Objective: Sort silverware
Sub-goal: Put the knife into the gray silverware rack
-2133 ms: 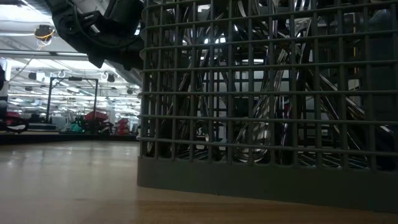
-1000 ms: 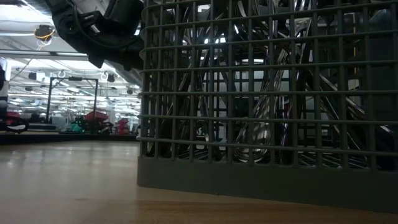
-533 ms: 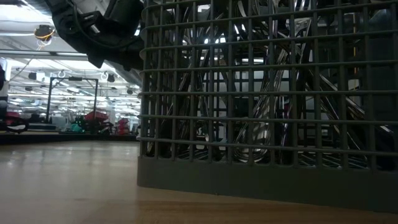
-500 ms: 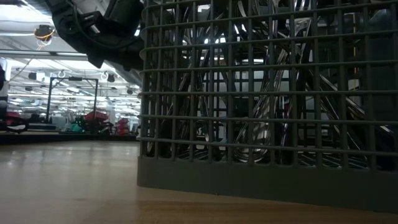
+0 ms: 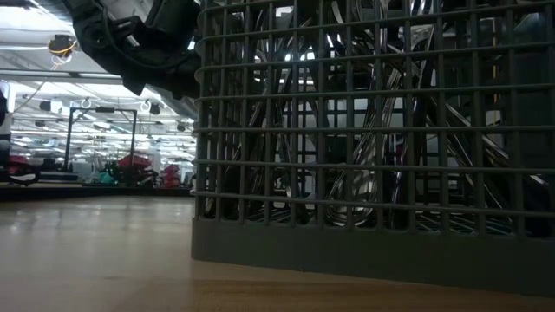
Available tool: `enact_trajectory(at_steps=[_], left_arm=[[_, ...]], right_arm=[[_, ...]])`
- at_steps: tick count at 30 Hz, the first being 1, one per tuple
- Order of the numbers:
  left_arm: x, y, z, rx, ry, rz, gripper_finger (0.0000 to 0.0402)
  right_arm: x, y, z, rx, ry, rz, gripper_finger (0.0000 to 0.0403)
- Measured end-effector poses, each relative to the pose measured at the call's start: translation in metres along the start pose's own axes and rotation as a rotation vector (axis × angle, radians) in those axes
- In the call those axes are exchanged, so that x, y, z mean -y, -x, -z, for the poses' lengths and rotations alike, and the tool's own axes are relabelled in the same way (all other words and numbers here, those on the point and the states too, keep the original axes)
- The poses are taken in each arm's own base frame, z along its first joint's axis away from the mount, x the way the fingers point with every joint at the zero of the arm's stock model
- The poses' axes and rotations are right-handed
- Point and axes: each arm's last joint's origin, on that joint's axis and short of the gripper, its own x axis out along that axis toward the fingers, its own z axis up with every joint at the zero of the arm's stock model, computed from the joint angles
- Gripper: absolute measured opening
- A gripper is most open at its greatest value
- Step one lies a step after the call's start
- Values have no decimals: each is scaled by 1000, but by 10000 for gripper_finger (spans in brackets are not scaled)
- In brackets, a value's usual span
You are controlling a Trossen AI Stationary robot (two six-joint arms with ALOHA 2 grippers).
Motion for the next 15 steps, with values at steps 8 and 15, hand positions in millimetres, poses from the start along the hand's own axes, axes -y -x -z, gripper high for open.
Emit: enact_trajectory(at_steps=[8, 15], left_arm=[[3, 0, -7, 66, -116, 22, 49], [10, 13, -26, 165, -219, 40, 49]], right_arm=[[0, 0, 0, 4, -5, -2, 2], [-1, 0, 0, -7, -124, -10, 2]])
